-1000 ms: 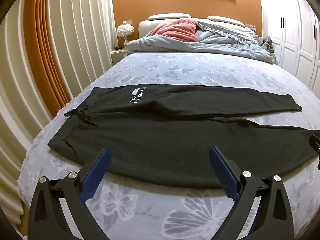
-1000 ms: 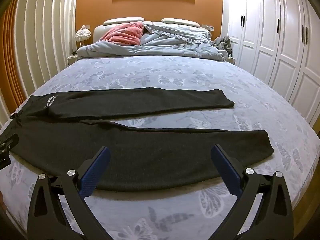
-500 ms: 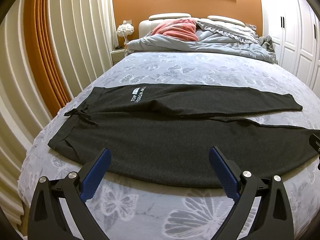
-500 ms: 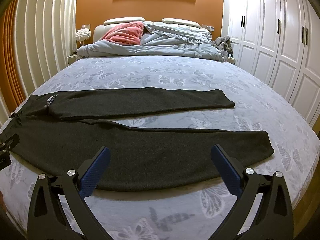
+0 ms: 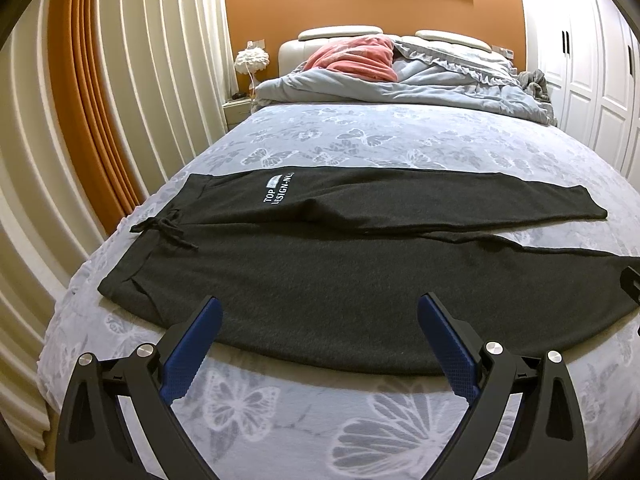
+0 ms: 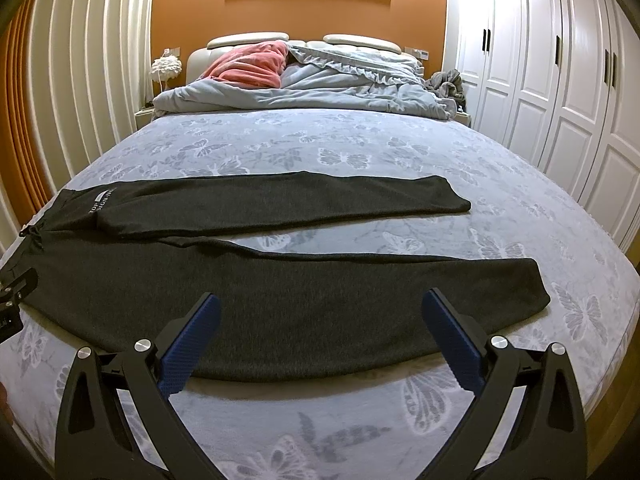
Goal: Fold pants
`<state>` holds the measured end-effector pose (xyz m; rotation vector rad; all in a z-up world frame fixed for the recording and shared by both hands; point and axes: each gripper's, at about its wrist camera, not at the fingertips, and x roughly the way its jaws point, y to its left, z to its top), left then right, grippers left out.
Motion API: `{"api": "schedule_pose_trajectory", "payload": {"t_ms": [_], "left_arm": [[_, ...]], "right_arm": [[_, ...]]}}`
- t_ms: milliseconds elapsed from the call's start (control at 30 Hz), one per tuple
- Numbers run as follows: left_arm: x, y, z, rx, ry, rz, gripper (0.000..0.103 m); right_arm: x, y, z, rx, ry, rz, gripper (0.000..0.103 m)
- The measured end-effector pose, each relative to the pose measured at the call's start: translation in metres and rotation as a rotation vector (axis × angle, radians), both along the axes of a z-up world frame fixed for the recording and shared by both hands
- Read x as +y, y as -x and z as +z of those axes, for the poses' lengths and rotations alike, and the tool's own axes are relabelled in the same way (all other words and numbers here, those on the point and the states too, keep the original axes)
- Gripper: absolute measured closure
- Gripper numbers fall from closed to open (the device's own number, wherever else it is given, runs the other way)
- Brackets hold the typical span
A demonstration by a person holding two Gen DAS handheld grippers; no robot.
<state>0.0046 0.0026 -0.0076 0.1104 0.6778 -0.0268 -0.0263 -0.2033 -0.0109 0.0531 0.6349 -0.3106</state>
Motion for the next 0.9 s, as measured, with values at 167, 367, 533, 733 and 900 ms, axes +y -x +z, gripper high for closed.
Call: {"api": "schedule_pose_trajectory", "payload": {"t_ms": [167, 367, 533, 733, 900], "left_arm": [[-0.0001, 0.0, -0.0001, 0.001, 0.001, -0.001, 0.008], [-0.0004, 0.0005, -0.0011, 0.001, -0.001, 0.001, 0.008], [0.0022, -0.0001, -0.0054, 0.006, -0.006, 0.002, 0.008], [0.0023, -0.0003, -0.0059, 0.006, -0.005, 0.004, 0.008], [0.0027, -0.0003, -0.0066, 0.006, -0.007, 0.001, 0.008]], "right_arm": [[0.0012, -0.0005, -0.0012, 0.0, 0.002, 0.001, 0.005], [0.0011, -0.0003, -0.0021, 0.0, 0.0, 0.0, 0.005], [0.0011, -0.0004, -0.0023, 0.0, 0.001, 0.0, 0.005], [0.001, -0.0007, -0.0026, 0.001, -0.001, -0.001, 0.005], [0.0018, -0.0005, -0.0042, 0.0, 0.001, 0.0, 0.005]]}}
